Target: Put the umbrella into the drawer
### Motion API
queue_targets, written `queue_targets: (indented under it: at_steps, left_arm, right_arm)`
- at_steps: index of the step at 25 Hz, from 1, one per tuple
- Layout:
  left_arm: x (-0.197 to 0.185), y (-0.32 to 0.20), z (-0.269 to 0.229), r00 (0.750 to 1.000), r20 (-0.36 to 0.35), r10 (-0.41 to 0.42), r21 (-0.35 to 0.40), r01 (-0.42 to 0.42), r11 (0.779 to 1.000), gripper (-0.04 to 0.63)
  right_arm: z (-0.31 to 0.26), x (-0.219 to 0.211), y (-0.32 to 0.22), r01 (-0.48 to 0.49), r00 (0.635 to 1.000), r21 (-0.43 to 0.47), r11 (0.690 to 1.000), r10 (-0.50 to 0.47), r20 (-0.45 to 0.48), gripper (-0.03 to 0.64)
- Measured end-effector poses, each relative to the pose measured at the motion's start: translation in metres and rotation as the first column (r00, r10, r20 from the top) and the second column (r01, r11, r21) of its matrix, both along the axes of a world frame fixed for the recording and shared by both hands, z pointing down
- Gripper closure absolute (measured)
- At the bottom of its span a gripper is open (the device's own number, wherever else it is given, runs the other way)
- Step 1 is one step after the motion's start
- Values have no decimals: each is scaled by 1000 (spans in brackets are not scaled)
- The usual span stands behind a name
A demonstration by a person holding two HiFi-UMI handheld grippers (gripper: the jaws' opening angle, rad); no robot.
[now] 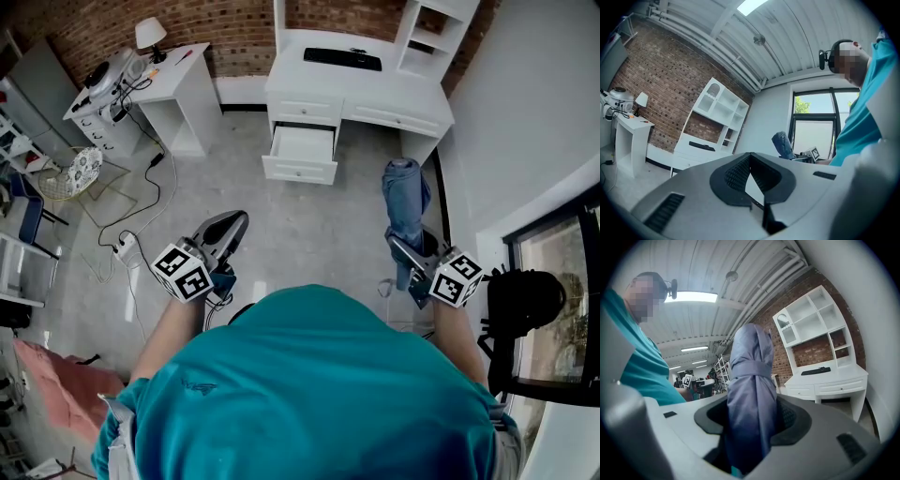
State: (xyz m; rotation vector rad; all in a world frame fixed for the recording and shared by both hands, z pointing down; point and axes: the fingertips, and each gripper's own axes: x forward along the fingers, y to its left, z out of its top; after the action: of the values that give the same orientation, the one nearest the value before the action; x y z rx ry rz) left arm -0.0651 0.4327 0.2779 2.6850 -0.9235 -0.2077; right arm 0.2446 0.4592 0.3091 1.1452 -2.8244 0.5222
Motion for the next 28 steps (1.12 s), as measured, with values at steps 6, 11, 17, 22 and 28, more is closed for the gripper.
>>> queue_targets:
  at_steps: [6, 11, 17, 22, 28]
  left_arm:
    - [-2, -16, 11, 1000, 8, -12, -25, 12, 1000, 583]
    - [-14, -58, 23, 1000, -9, 28, -26, -28, 999, 583]
    - [-46, -157, 39, 994, -46, 95, -24, -96, 995, 583]
    - [-77, -251, 22, 984, -43, 175, 2, -175, 985, 583]
    - [-121, -338, 12, 974, -30, 224, 6, -224, 975, 583]
  right_arm:
    - [11, 3, -14, -1, 1000, -21, 1000, 1, 7, 377]
    - [14, -14, -47, -19, 1000, -31, 999, 18, -11, 377]
    - [10, -47, -121, -92, 996, -15, 996, 92, 1, 377]
    - [-3, -87, -200, -162, 987, -16, 987, 162, 20, 377]
    - [-10, -142, -272, -183, 982, -35, 982, 184, 35, 377]
